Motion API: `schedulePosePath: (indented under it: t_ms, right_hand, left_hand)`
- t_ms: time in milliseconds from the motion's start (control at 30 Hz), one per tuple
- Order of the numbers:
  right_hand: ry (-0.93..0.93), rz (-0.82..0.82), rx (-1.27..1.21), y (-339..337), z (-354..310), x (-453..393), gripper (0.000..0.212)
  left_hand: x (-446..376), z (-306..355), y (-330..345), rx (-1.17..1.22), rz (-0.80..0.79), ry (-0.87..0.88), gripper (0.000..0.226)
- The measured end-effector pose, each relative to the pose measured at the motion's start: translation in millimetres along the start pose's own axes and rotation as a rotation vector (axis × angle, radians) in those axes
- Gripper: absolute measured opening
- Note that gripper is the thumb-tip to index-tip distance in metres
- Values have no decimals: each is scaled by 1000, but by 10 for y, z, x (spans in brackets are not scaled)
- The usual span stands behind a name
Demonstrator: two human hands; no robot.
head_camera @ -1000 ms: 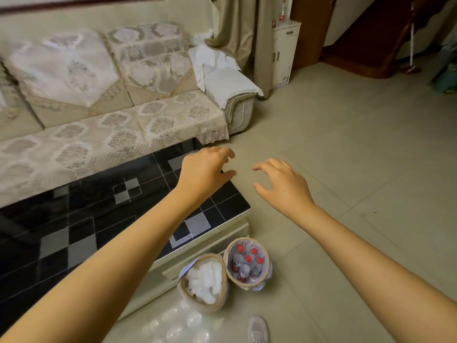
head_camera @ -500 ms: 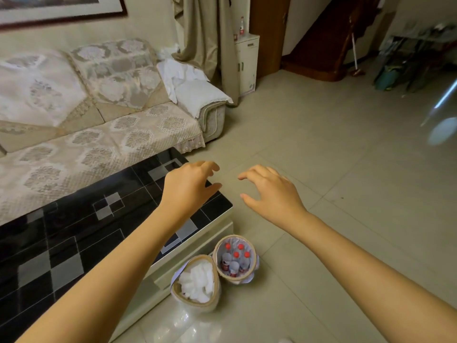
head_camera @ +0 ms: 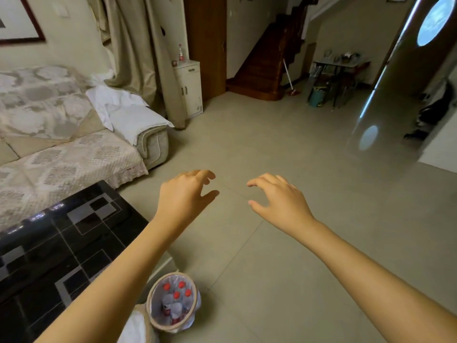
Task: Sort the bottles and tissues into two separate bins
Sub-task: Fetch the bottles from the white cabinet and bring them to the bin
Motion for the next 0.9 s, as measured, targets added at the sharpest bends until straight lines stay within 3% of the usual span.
schedulePosePath:
  t_ms: [367, 900]
  right_hand:
    - [5, 48, -34, -282, 1132, -894, 30]
    - [20, 62, -3, -96, 2238, -3354, 28]
  left_hand:
    - [-1179, 378, 525, -88, -27, 22, 32]
    - [-3673, -333, 1626, -76, -22, 22, 33]
Point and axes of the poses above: each hand's wrist, its own x-axis away from the middle knuckle, its own y-axis out of the palm, z = x × y, the point moved 4 cm from there along -x, towards the middle knuckle, and after that the axes turned 6 degrees about -x, right-handed, at the moved point
